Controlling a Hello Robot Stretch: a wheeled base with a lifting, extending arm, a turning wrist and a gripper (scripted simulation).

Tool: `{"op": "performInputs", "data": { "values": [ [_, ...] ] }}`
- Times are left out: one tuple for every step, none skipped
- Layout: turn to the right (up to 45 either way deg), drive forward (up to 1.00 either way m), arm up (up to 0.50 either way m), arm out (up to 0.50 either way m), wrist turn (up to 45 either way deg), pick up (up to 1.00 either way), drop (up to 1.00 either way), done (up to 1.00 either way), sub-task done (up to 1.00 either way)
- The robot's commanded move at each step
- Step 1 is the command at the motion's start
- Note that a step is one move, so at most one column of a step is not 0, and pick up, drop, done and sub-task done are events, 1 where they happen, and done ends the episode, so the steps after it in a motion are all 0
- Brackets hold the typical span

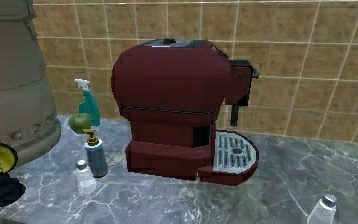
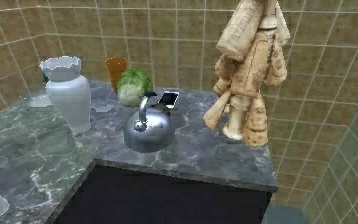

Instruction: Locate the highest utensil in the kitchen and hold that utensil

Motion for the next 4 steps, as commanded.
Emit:
{"op": "performInputs", "data": {
  "values": [
    [0.0, 0.00, 0.50, 0.00, 0.0, 0.00, 0.00, 0.00, 0.00],
    [0.0, 0.00, 0.38, 0.00, 0.0, 0.00, 0.00, 0.00, 0.00],
    [0.0, 0.00, 0.00, 0.26, 0.0, 0.00, 0.00, 0.00, 0.00],
    [0.0, 0.00, 0.00, 0.00, 45.0, 0.00, 0.00, 0.00, 0.00]
  ]
}}
